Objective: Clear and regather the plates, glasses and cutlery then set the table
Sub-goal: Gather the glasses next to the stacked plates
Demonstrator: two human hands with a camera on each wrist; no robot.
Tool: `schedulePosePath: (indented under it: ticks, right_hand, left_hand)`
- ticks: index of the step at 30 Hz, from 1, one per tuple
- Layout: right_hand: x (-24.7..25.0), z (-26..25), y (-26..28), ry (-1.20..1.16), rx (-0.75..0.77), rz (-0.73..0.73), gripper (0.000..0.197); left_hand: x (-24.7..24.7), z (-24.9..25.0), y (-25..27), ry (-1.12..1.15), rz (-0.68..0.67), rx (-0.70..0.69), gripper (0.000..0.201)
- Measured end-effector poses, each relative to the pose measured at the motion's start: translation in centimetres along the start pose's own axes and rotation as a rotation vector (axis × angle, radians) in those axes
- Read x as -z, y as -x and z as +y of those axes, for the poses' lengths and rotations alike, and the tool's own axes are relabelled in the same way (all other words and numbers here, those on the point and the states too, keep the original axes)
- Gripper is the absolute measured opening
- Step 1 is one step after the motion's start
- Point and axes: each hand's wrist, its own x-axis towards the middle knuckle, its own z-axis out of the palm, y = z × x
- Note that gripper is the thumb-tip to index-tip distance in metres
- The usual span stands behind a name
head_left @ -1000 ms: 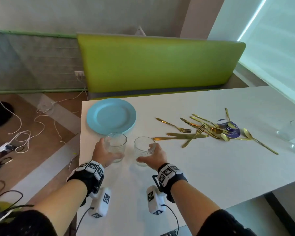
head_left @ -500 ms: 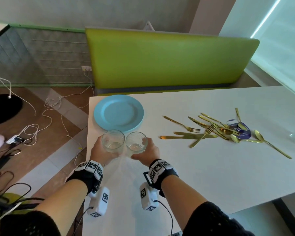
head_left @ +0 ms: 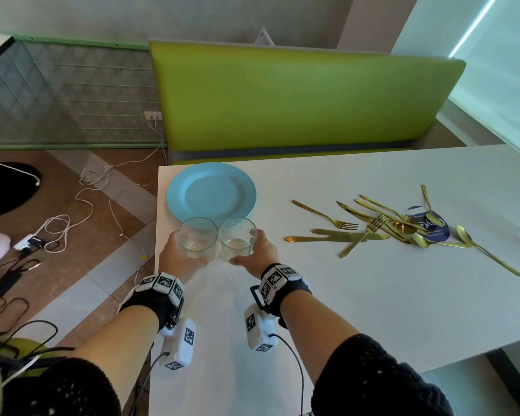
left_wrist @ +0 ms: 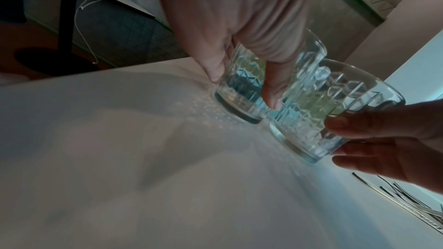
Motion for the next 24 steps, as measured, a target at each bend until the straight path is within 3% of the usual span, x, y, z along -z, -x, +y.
schedulePosePath:
  ticks: [10, 14, 18, 20, 24]
  right_hand:
    - [0.1, 0.1, -0.3, 0.072, -0.004, -0.045, 0.065]
    - [0.6, 0.2, 0.1, 0.13, -0.023, -0.043, 0.07]
    - [2.9, 0.3, 0.8, 0.199, -0.034, 0.008, 0.066]
    - [5.0, 0.6, 1.3, 0.206, -0.044, 0.053, 0.061]
    - [10.9, 2.1, 2.6, 0.187, -0.083, 0.132, 0.052]
  left_hand:
    - [-0.2, 0.1, -0.9, -0.006, 0.038, -0.066, 0.07]
    - [-0.2, 0.8, 0.7, -0.074, 0.167, -0.041, 0.121]
    - [0.2, 3.1, 2.9, 0.017, 0.304, -0.228, 0.151]
    - [-0.2, 5.1, 3.2, 0.031, 0.365, -0.328, 0.14]
    - [-2.3, 10.7, 2.9, 0.025, 0.347, -0.445, 0.09]
